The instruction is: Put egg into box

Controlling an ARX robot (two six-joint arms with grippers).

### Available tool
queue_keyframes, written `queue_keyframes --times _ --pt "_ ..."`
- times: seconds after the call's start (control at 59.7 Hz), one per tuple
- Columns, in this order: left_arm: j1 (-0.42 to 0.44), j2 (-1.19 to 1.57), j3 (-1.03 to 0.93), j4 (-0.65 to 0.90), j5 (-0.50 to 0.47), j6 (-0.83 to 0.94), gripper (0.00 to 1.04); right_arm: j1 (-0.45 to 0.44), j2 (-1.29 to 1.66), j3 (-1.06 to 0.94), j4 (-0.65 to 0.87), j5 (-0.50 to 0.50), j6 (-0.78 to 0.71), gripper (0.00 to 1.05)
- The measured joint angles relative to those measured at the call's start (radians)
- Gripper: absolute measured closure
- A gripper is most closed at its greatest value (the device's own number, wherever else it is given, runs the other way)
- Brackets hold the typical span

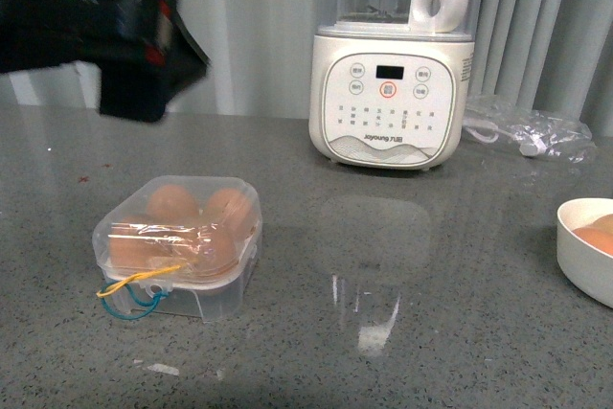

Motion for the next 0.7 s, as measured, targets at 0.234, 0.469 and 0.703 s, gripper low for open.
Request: queue_keyframes --times 0.234,0.469,0.703 --pt "0.053 -0.272 -0.052 -0.15 -0.11 0.042 0.07 0.0 0.0 0.0 0.0 0.0 0.0 0.07" --pt "0.092 -0.529 -0.142 -0.345 -0.126 0.056 0.07 0.0 0.0 0.0 0.0 0.0 0.0 0.07" --pt "0.186 -0.677 -0.213 -0.448 -0.06 0.048 0.07 0.0 0.0 0.0 0.0 0.0 0.0 0.07"
